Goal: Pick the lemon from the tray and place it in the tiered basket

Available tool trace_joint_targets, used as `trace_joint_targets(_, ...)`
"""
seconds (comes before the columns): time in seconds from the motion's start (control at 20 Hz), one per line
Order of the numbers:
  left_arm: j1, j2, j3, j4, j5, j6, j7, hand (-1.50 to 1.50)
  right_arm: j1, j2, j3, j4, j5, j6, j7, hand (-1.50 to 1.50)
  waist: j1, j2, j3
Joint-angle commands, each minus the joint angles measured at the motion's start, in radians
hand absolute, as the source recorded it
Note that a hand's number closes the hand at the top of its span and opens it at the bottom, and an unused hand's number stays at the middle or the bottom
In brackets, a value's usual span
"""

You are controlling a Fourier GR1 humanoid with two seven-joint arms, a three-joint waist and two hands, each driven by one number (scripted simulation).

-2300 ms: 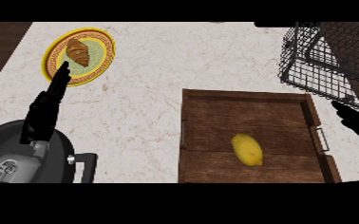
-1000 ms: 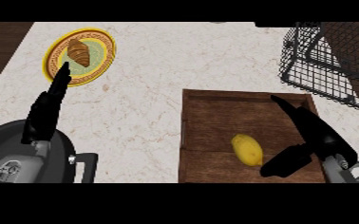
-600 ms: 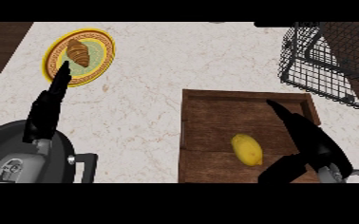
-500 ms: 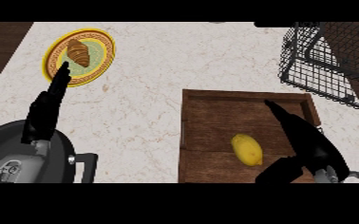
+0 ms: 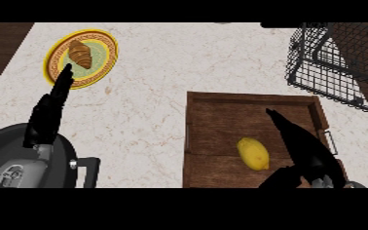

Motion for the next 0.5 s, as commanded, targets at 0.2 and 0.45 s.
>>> trace_joint_targets(0.2,0.015,-0.035,0.013,-0.001,-0.029,0.0,-0.02,0.0,0.014,0.075,-0.022,0.091,0.044,0.03,0.075,-1.5,0.002,0.001,0.0)
trace_joint_targets(0.45,0.01,-0.05,0.023,-0.003,-0.03,-0.026,-0.008,0.0,-0.019,0.168,0.017,0.157,0.115,0.05,0.089,-1.5,0.004,0.001,0.0)
